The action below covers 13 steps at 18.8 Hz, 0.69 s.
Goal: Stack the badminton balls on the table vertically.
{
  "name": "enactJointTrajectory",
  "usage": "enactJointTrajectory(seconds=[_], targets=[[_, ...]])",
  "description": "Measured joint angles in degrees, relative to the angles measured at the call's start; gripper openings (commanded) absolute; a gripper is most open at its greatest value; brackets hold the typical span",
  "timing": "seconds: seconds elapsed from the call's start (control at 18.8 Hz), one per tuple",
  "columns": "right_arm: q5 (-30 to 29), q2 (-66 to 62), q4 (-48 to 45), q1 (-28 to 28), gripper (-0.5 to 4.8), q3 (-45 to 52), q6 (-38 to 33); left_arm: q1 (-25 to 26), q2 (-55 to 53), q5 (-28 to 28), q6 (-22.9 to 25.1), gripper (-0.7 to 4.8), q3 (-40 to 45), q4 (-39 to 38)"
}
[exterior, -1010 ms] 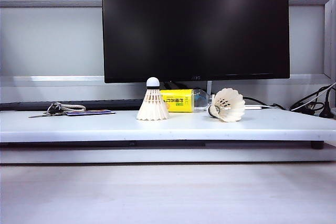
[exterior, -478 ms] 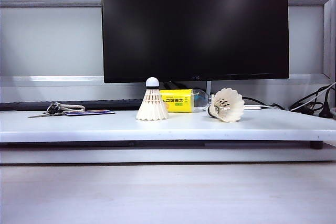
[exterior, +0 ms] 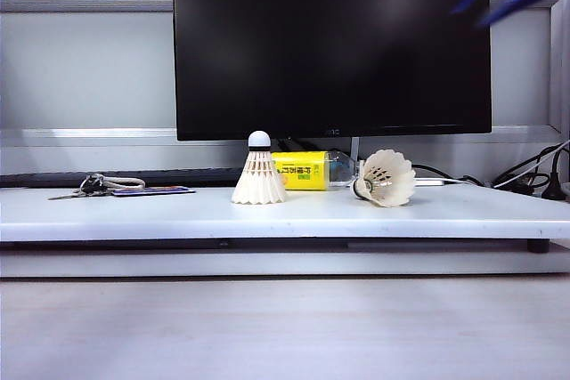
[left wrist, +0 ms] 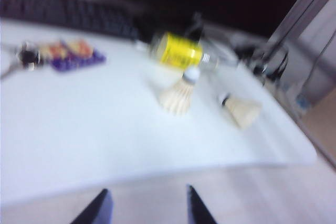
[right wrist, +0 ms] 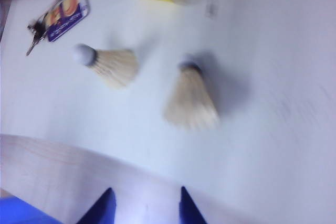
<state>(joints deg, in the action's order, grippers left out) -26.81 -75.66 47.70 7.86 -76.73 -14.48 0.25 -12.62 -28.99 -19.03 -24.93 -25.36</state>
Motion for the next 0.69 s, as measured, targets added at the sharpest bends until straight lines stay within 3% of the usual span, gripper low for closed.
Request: enactJointTrajectory(seconds=[0.37, 0.69], targets=[[0.0, -18.6, 4.68, 5.7, 1.63, -17.9, 2.49, -0.02, -10.93, -2.05, 6.73, 1.93, -7.32, -5.46], [0.17, -30.95, 10.12, 6.32, 1.86, -26.27, 4.46, -0.02, -16.72, -5.81, 9.6, 1.93, -8.2, -8.9]])
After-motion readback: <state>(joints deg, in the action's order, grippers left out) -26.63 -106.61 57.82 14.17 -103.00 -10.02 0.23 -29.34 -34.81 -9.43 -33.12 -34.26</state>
